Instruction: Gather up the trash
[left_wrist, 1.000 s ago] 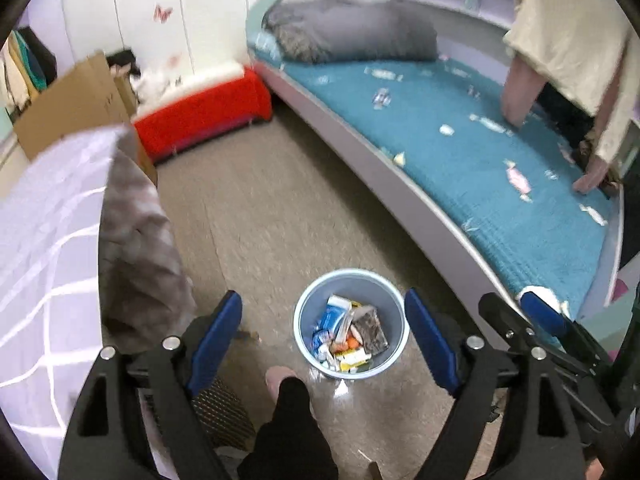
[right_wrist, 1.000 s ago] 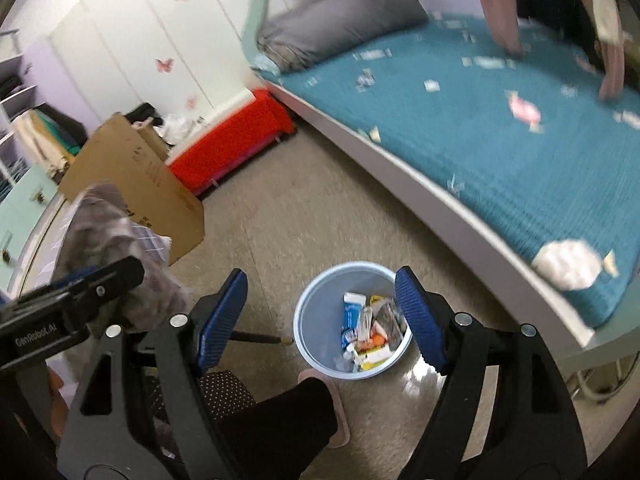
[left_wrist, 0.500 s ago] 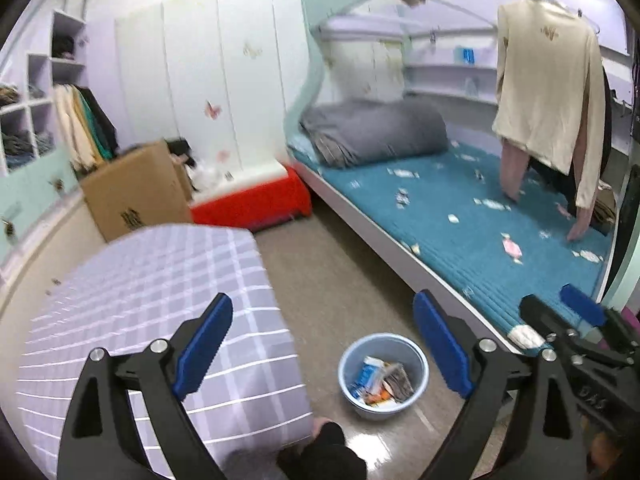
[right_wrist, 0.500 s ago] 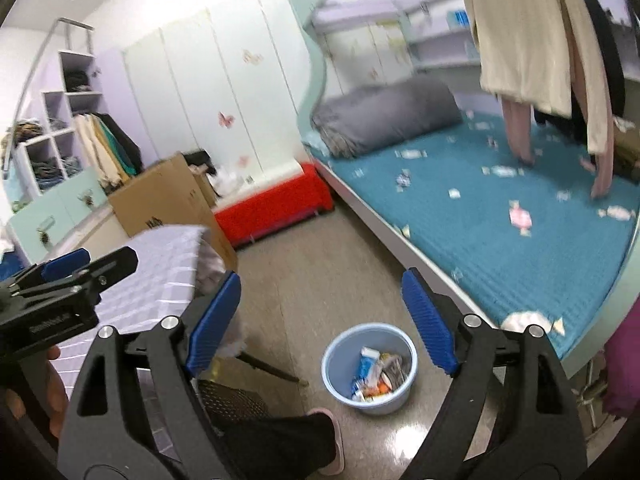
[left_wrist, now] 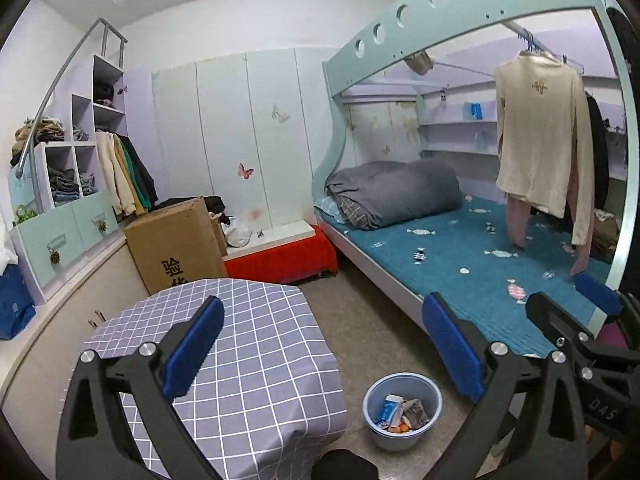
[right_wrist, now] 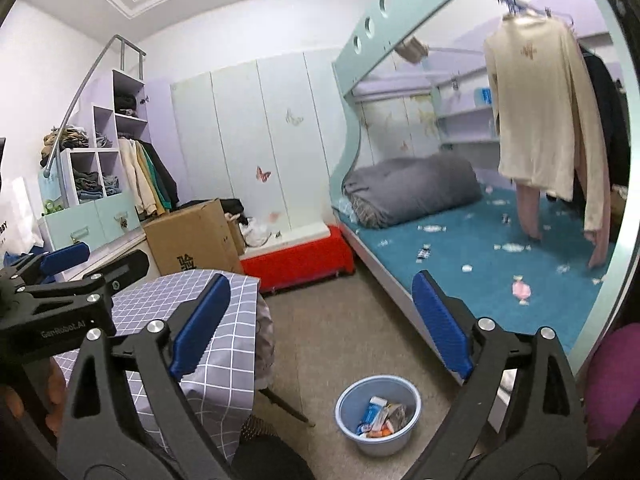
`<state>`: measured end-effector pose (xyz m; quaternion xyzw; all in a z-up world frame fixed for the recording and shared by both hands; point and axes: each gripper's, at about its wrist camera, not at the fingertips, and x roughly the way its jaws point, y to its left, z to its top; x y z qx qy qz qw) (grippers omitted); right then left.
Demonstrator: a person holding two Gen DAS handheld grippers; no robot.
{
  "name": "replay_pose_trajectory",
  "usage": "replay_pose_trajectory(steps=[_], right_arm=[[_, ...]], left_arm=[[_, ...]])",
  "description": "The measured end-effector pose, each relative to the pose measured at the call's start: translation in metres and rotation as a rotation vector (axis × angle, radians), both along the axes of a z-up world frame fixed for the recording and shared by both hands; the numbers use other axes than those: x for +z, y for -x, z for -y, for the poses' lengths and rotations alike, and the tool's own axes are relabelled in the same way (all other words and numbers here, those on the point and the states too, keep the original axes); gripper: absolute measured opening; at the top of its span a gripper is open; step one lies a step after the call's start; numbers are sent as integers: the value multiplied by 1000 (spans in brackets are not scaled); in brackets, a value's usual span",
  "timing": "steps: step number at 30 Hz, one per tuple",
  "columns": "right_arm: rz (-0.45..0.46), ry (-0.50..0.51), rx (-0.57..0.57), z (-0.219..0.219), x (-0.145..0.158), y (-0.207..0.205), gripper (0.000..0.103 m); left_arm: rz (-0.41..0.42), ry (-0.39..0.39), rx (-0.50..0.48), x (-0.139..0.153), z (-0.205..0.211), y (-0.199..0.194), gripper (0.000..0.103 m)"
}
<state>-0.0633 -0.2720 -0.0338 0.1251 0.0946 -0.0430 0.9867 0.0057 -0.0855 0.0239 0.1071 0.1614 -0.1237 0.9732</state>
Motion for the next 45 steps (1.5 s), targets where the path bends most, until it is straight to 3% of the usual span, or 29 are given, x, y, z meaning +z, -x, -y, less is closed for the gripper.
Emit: replay_pose_trajectory(steps=[6, 17, 45], right_arm=[[40, 29, -11, -6, 7, 16, 93], [52, 23, -3, -9, 6, 19, 94], [29, 11, 6, -13, -3, 16, 94]], left_arm=[[56, 16, 28, 7, -9, 17, 98], [76, 26, 20, 6, -14, 27, 98], [51, 44, 27, 1, -17, 26, 98]])
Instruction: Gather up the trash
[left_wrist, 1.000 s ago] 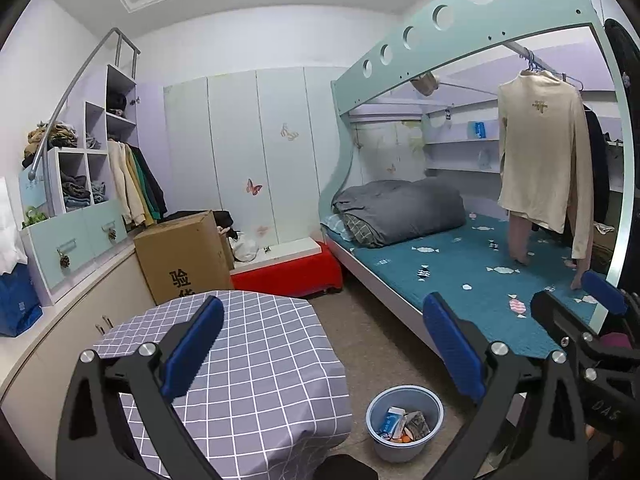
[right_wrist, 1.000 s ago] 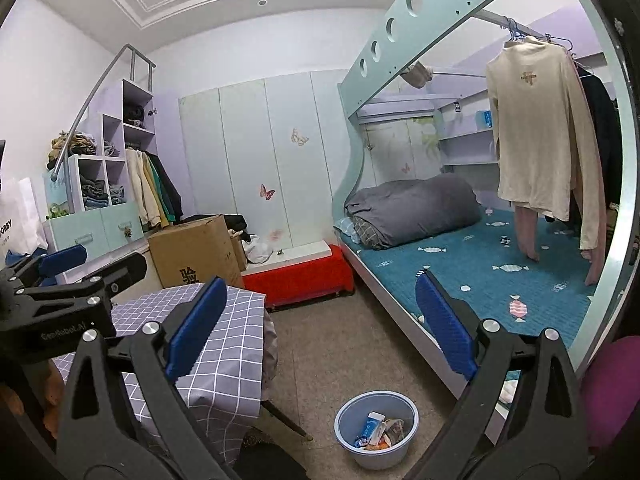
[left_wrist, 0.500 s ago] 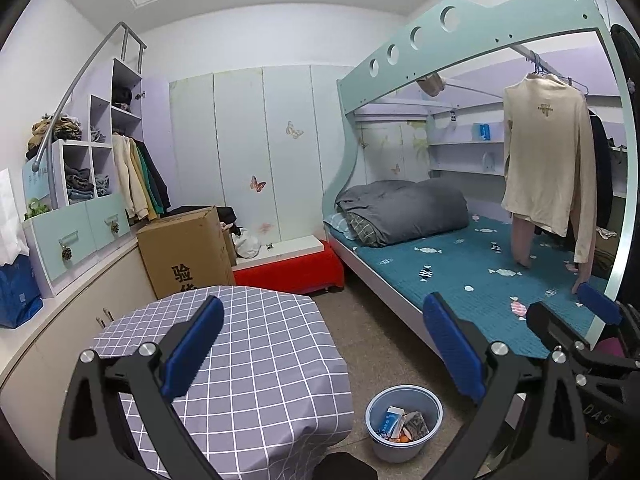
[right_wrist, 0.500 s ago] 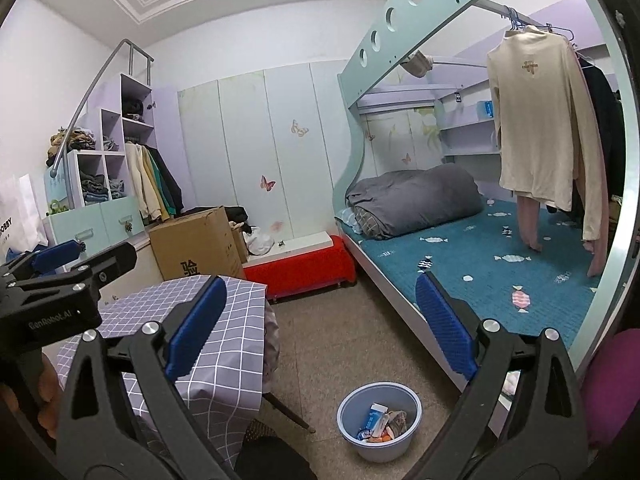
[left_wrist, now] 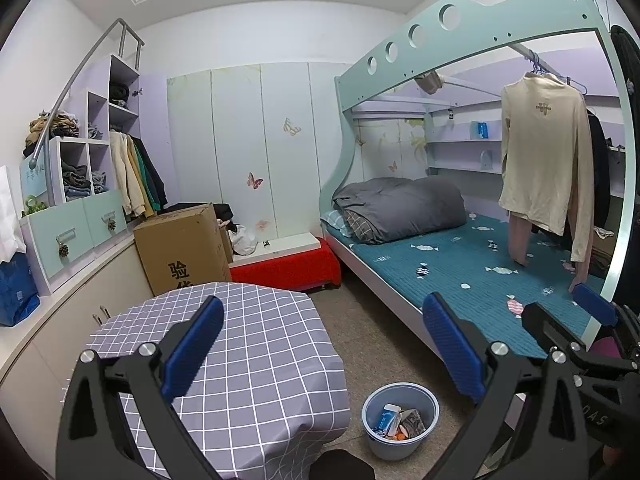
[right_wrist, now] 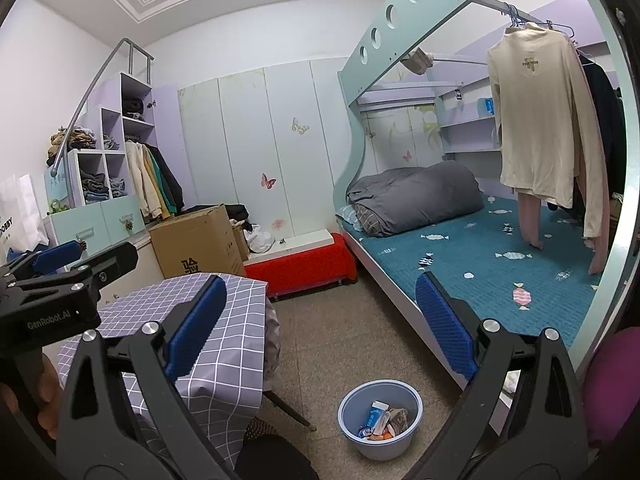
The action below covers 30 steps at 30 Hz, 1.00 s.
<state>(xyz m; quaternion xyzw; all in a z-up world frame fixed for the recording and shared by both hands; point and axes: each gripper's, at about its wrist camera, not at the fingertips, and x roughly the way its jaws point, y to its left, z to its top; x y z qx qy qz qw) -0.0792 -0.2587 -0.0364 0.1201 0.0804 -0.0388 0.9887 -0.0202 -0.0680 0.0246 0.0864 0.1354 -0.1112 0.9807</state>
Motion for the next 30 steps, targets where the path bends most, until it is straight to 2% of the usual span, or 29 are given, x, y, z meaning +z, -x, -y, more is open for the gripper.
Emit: replay_pose_trajectory(steps=[30], right_arm=[[-13, -11, 8, -6, -9, 0, 94]], left_arm=[[-1, -5, -4, -2, 0, 0, 98]])
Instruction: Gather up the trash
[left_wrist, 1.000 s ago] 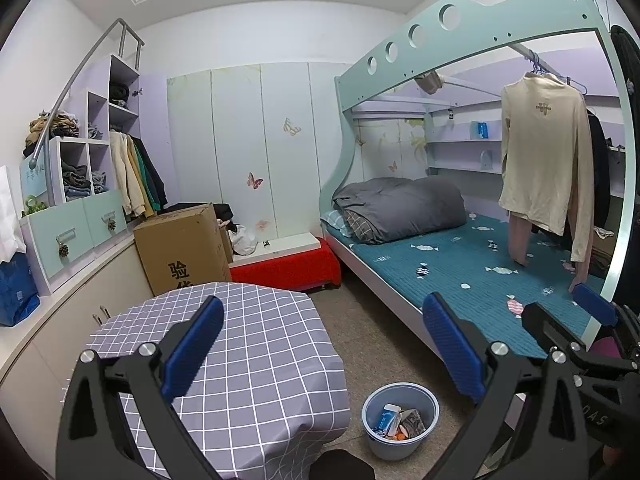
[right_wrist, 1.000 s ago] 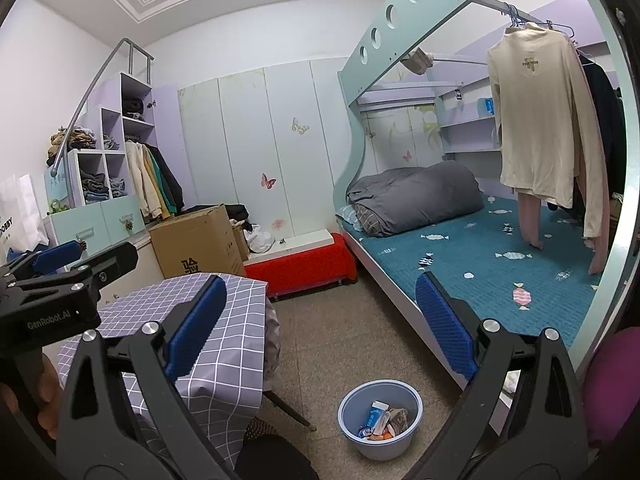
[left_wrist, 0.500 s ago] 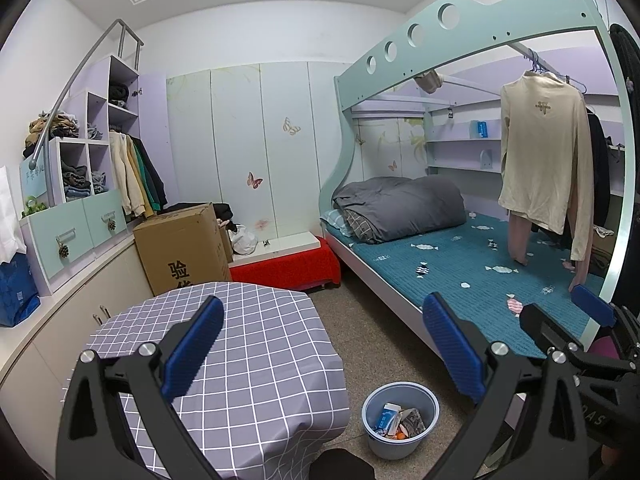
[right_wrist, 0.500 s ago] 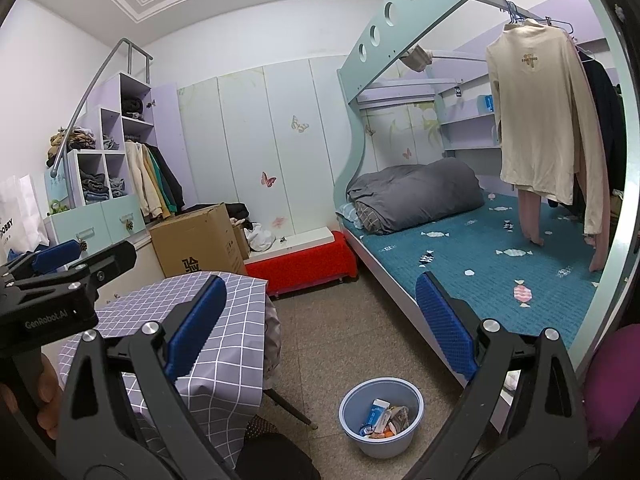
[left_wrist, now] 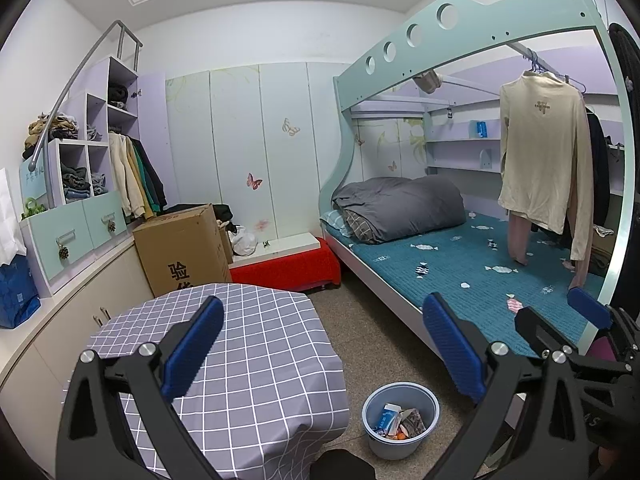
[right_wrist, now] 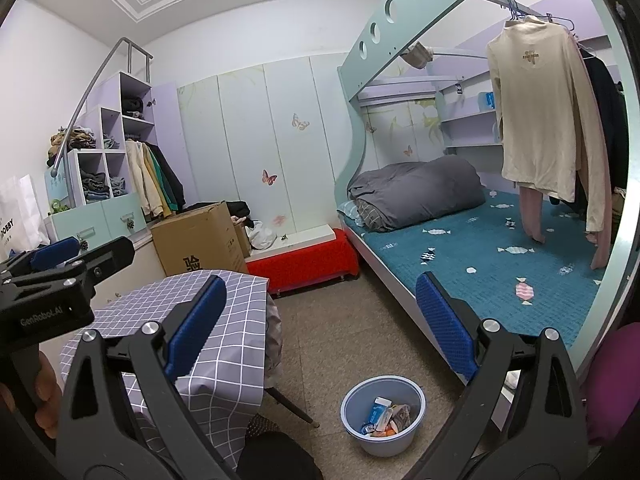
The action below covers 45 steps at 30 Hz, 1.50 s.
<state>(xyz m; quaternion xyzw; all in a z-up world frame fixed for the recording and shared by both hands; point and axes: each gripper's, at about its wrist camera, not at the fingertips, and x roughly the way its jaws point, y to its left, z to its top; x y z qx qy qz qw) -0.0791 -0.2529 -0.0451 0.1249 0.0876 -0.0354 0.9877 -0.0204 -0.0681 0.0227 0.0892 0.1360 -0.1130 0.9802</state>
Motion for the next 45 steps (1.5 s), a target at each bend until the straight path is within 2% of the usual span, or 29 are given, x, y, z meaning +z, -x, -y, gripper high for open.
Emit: replay_pose_trajectory(steps=[45], right_arm=[[-23, -15, 2, -9, -3, -2, 94]], left_arm=[[-18, 2, 7, -3, -7, -5, 98]])
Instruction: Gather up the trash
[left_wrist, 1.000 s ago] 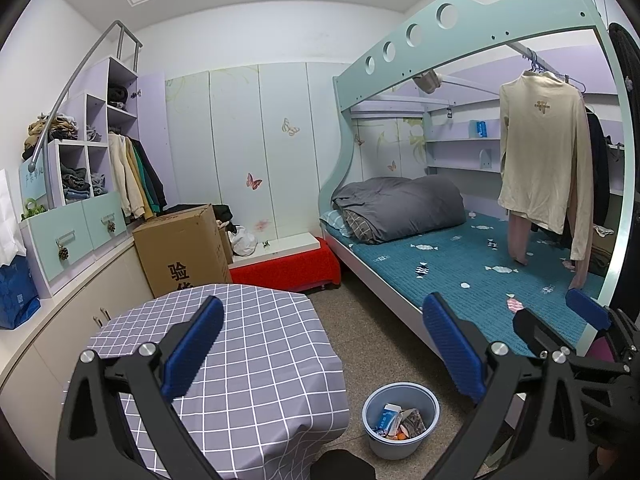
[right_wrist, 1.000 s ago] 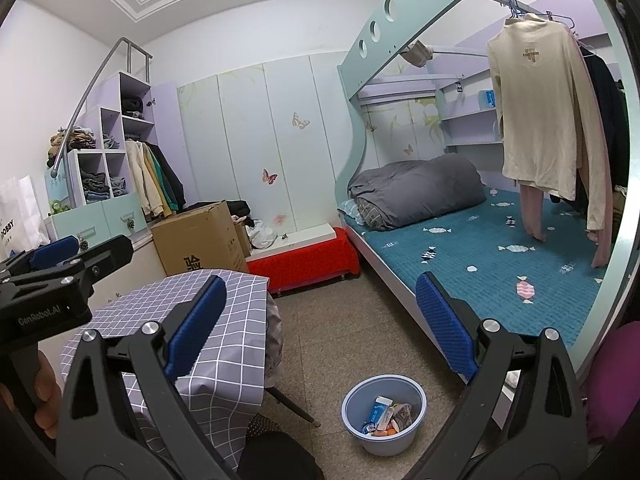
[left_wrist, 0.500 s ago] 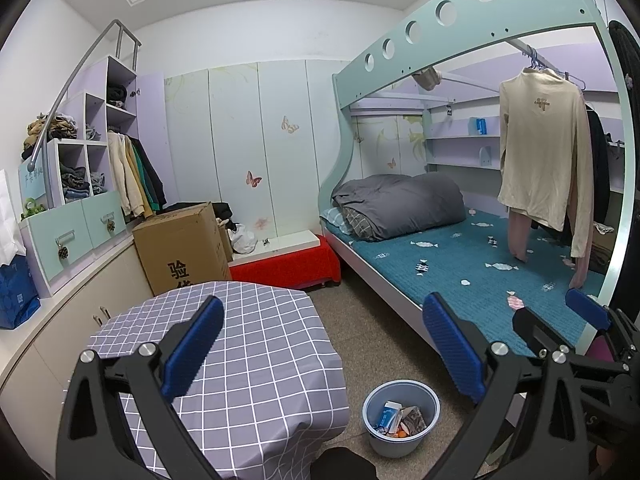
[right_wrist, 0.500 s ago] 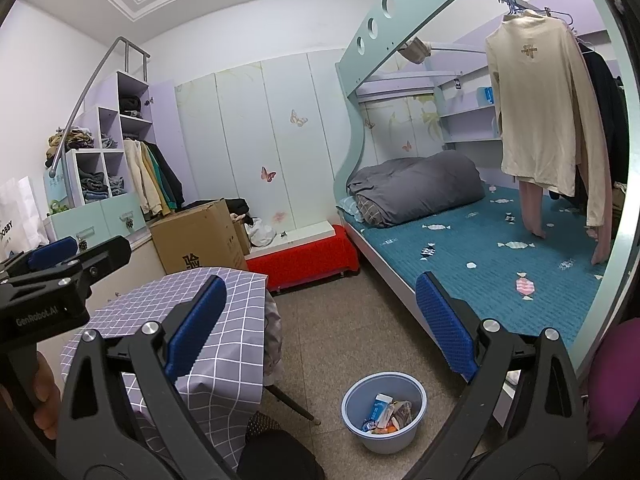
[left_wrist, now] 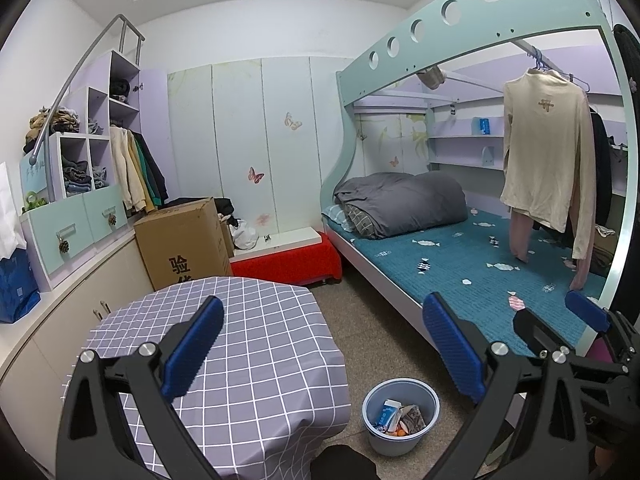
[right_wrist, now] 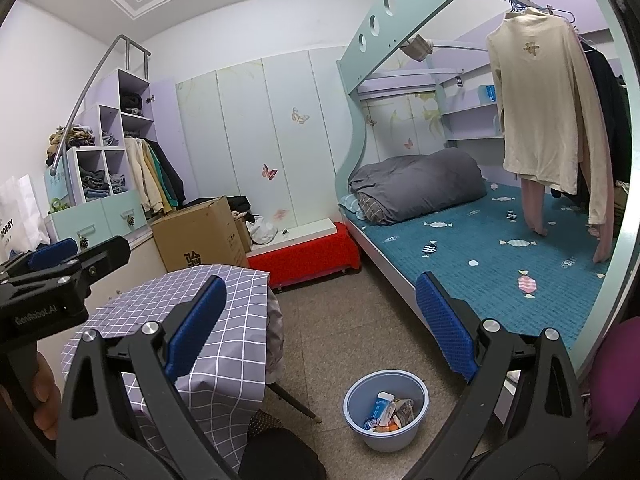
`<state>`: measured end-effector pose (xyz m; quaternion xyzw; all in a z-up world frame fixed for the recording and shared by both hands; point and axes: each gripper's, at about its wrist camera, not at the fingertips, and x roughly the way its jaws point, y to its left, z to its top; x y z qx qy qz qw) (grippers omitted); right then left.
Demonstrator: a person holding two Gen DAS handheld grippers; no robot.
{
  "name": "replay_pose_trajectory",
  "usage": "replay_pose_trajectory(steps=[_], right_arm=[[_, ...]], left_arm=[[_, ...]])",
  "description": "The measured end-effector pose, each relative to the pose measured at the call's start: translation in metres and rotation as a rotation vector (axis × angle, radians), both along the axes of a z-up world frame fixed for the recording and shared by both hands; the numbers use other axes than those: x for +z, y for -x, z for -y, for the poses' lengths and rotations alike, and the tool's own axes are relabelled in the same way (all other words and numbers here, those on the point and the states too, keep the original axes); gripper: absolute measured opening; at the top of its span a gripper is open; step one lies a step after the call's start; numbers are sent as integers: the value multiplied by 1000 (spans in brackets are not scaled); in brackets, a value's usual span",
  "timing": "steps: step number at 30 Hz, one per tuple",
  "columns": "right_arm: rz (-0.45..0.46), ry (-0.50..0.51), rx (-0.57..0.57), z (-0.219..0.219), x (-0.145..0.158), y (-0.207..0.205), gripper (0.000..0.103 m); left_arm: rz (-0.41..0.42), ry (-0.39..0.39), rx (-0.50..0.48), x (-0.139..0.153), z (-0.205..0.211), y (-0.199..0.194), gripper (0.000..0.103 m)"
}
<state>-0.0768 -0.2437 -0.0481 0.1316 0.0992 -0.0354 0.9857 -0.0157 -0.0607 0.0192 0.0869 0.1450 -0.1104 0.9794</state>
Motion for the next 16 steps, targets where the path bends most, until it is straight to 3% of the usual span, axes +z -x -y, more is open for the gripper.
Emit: replay_pose_trajectory(steps=[8, 16], right_arm=[[-12, -3, 6, -6, -1, -5, 94], [-68, 4, 44, -23, -7, -39, 94]], left_arm=[[-7, 4, 0, -3, -3, -2, 98], [-62, 29, 49, -16, -28, -27, 98]])
